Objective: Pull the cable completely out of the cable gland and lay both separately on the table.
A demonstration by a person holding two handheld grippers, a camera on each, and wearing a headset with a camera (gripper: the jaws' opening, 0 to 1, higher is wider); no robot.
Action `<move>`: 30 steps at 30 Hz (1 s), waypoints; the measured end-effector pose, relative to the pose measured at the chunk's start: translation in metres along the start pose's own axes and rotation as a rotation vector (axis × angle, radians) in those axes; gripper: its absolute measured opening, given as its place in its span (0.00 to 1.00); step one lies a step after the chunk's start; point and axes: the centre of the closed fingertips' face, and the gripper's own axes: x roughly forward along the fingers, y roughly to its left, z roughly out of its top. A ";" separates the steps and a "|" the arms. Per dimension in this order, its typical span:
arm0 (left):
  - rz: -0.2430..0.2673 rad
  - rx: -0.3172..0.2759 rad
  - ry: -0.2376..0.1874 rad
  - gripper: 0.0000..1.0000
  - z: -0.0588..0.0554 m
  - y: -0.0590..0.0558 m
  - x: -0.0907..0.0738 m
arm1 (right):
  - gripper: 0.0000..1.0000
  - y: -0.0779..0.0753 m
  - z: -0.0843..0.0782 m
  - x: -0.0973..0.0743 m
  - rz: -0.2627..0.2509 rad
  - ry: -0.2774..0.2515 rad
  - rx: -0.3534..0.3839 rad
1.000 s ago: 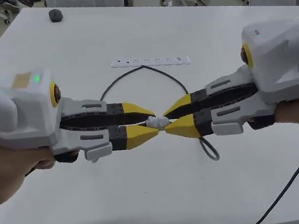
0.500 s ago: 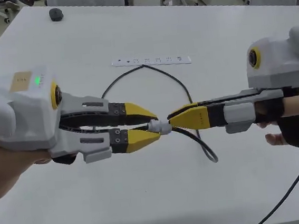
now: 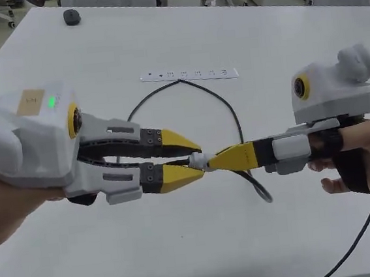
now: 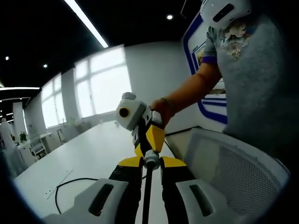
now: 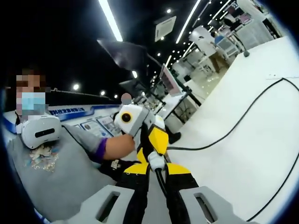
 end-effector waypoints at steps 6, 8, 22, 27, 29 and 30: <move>0.011 -0.035 0.008 0.15 -0.006 0.004 0.000 | 0.07 -0.004 0.001 0.001 -0.099 0.070 -0.269; 0.014 -0.061 0.003 0.15 -0.007 0.006 -0.001 | 0.07 -0.004 0.002 0.002 -0.147 0.114 -0.429; 0.058 -0.147 -0.015 0.15 -0.015 0.016 -0.006 | 0.07 -0.019 0.002 0.008 -0.414 0.344 -1.040; 0.072 -0.154 -0.014 0.15 -0.016 0.017 -0.006 | 0.08 -0.024 0.004 0.006 -0.431 0.334 -1.014; 0.077 -0.151 -0.014 0.15 -0.016 0.018 -0.005 | 0.08 -0.025 0.004 0.002 -0.445 0.322 -0.984; 0.081 -0.151 -0.014 0.15 -0.016 0.019 -0.006 | 0.08 -0.023 0.005 0.001 -0.443 0.308 -0.974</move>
